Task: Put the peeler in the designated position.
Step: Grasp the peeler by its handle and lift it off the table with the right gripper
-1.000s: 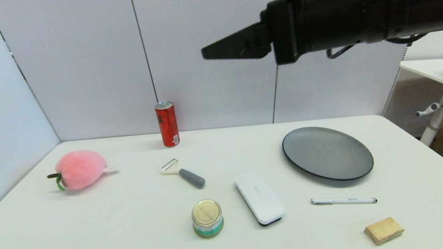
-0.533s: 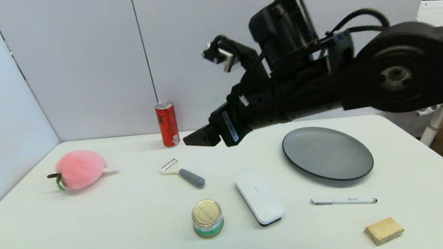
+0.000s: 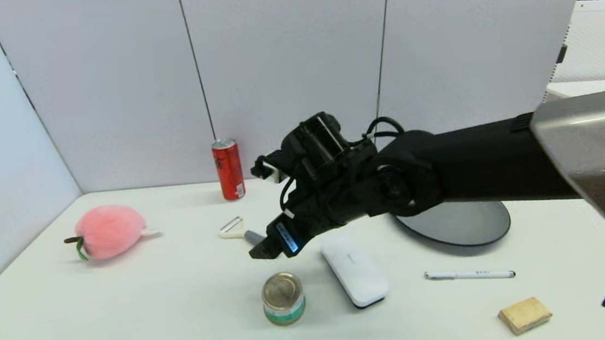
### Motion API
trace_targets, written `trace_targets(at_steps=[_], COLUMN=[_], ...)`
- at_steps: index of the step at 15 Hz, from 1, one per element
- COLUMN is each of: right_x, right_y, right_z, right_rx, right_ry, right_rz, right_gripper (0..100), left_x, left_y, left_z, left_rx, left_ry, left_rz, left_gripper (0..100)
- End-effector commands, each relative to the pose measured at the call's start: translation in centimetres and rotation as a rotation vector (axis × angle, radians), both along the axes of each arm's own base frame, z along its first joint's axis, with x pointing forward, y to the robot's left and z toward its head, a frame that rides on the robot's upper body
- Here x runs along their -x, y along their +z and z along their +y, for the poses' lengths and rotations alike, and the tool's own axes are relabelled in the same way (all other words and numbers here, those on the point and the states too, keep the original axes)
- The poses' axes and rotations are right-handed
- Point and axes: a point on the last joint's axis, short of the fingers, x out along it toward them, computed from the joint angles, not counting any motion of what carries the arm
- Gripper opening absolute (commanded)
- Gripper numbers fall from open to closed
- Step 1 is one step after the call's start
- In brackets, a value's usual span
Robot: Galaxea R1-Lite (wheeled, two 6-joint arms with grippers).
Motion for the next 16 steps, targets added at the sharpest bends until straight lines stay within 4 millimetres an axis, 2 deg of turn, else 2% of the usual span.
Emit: trace_targets(at_steps=[1, 4, 10, 16], right_x=[-1.1, -2.4, -3.7, -4.6], right_y=[-3.8, -4.5, -6.4, -7.1], right_z=[2.0, 3.5, 4.5, 4.4], right_rx=[0.023, -0.014, -0.010, -0.007], right_ry=[0.010, 0.006, 0.004, -0.010], right_rz=[0.030, 0.003, -0.001, -0.001], right_gripper=[100, 100, 100, 100], left_x=[0.0, 0.0, 0.0, 0.0], left_y=[0.0, 0.0, 0.0, 0.0], left_z=[0.0, 0.0, 0.0, 0.0], left_rx=[0.001, 0.001, 0.001, 0.001], left_ry=[0.001, 0.001, 0.001, 0.001], left_rz=[0.003, 0.003, 0.003, 0.003], left_gripper=[100, 100, 100, 100])
